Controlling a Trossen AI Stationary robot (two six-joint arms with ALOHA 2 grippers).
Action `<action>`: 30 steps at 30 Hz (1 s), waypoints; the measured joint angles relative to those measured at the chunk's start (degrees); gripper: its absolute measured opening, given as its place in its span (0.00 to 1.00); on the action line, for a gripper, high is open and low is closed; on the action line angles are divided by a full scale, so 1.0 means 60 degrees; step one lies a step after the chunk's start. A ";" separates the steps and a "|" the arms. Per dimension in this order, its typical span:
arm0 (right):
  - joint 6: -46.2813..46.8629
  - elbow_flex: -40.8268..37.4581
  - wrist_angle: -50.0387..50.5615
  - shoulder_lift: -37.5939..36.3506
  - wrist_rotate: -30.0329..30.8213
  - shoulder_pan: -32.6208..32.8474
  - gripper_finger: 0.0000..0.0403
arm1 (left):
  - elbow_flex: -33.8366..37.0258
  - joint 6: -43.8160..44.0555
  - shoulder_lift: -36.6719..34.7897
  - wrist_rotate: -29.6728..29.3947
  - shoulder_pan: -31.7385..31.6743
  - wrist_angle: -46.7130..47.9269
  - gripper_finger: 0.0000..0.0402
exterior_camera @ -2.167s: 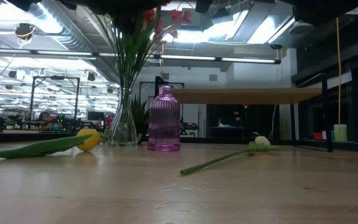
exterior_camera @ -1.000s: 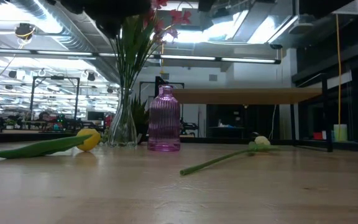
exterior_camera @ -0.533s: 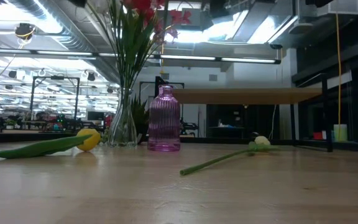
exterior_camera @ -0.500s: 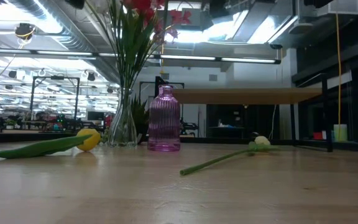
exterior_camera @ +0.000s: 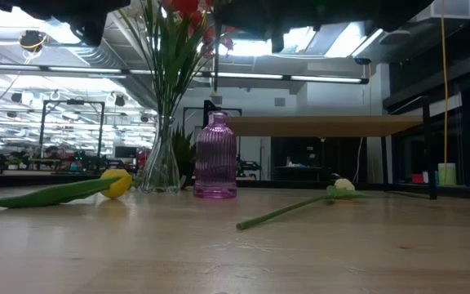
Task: Pick and place flowers into a vace then onto a shelf
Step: Put the yellow flowers into the violet vase
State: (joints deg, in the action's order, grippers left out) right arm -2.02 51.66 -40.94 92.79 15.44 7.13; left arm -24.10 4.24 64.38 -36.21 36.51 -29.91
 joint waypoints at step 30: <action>-0.0462 -0.0080 -0.0540 0.1053 -0.0004 -0.0662 0.05 | 0.0048 0.0090 0.0007 -0.0035 -0.0004 0.0015 0.01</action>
State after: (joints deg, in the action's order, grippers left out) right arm -4.79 51.18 -44.18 99.11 15.42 3.16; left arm -23.81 4.78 64.42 -36.42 36.49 -29.82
